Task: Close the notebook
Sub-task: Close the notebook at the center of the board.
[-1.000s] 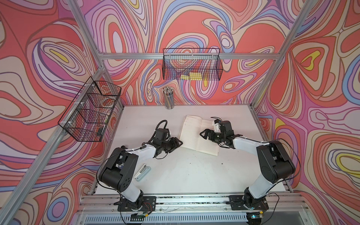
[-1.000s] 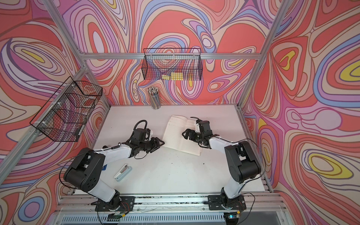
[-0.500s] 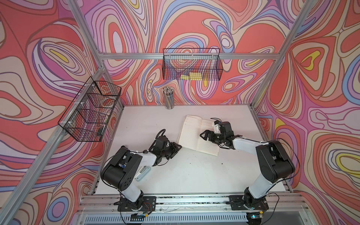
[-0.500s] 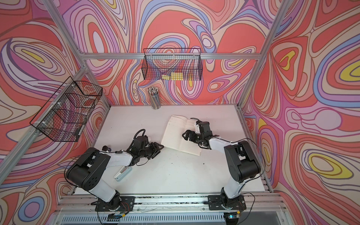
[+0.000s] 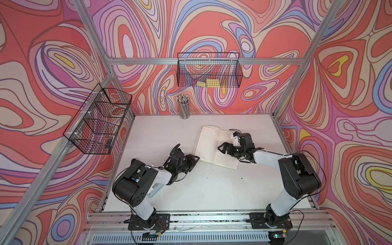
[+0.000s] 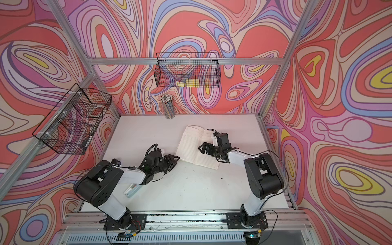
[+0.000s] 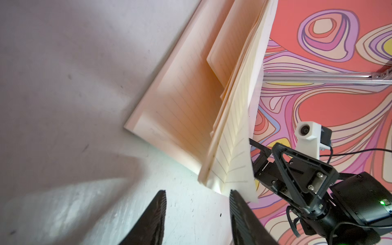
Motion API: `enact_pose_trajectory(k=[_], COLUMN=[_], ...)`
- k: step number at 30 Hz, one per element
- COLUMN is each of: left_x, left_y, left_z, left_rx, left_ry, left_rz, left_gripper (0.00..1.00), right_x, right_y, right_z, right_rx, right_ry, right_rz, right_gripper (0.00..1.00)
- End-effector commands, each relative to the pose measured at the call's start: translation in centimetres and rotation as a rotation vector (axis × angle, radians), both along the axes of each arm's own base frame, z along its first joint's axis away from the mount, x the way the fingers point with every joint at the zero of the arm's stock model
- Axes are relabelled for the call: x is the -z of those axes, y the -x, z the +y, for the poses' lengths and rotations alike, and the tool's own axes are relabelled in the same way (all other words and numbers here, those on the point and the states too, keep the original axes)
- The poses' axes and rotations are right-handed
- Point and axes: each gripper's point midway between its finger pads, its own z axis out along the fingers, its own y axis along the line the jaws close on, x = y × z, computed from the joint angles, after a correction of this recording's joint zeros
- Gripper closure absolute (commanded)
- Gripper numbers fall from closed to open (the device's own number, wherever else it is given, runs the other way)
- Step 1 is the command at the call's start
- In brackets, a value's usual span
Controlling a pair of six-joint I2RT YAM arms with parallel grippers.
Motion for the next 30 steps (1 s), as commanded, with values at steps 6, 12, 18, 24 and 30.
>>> enact_pose_trajectory(k=[6, 12, 18, 24, 30], left_x=[-2.9, -3.9, -3.5, -2.7, -3.2], left_y=[-1.0, -0.5, -0.3, -0.5, 0.2], left_z=[-1.1, -1.1, -0.6, -0.9, 0.0], left_rx=[-0.023, -0.001, -0.01, -0.022, -0.029], left_ry=[0.065, 0.051, 0.015, 0.05, -0.006], left_rz=[-0.067, -0.09, -0.091, -0.071, -0.094], left_gripper=[0.52, 0.51, 0.5, 0.34, 0.26], right_x=[0.3, 0.4, 0.6, 0.8, 1.0], right_y=[0.6, 0.5, 0.6, 0.8, 0.7], right_z=[0.1, 0.2, 0.4, 0.2, 0.4], right_rx=[-0.024, -0.026, -0.031, -0.03, -0.035], right_ry=[0.015, 0.006, 0.001, 0.005, 0.0], right_rz=[0.004, 0.006, 0.011, 0.015, 0.018], right_gripper=[0.02, 0.02, 0.02, 0.01, 0.02])
